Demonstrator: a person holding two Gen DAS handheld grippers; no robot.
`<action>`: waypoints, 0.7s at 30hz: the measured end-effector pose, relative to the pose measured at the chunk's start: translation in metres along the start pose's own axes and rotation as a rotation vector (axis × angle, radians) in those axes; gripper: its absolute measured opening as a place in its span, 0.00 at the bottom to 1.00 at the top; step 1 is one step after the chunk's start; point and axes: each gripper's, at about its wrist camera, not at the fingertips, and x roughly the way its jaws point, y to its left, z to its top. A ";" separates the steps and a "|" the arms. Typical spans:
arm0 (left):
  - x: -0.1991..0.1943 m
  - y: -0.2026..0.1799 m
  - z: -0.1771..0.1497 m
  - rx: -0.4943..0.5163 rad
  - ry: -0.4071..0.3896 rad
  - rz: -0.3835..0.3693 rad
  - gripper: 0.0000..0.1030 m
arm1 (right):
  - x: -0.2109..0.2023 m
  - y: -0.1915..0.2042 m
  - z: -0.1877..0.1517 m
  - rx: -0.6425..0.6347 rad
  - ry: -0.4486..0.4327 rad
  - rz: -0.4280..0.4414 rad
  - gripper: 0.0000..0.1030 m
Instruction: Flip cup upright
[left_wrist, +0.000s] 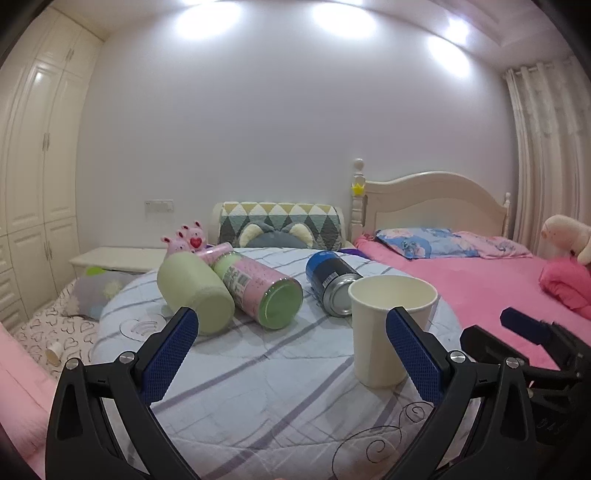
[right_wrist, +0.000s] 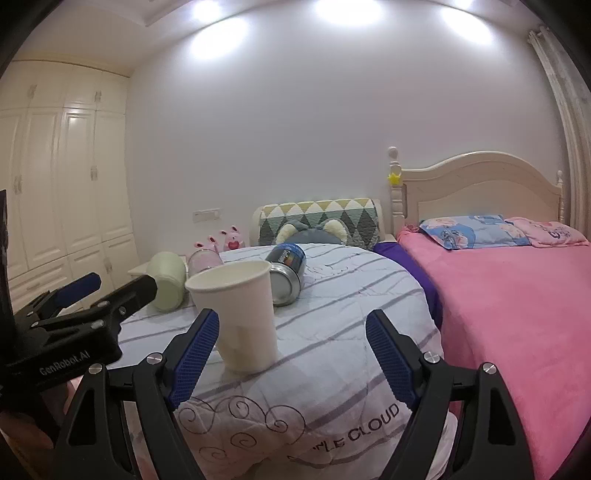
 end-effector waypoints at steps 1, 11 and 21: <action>0.000 0.000 -0.001 0.003 -0.003 0.005 1.00 | 0.000 -0.001 -0.002 0.005 0.005 -0.001 0.81; -0.003 -0.001 0.000 -0.002 -0.007 0.006 1.00 | 0.002 -0.006 -0.002 0.030 0.030 0.014 0.81; -0.002 -0.003 0.000 0.009 -0.002 0.006 1.00 | -0.002 -0.007 0.000 0.028 0.019 -0.007 0.81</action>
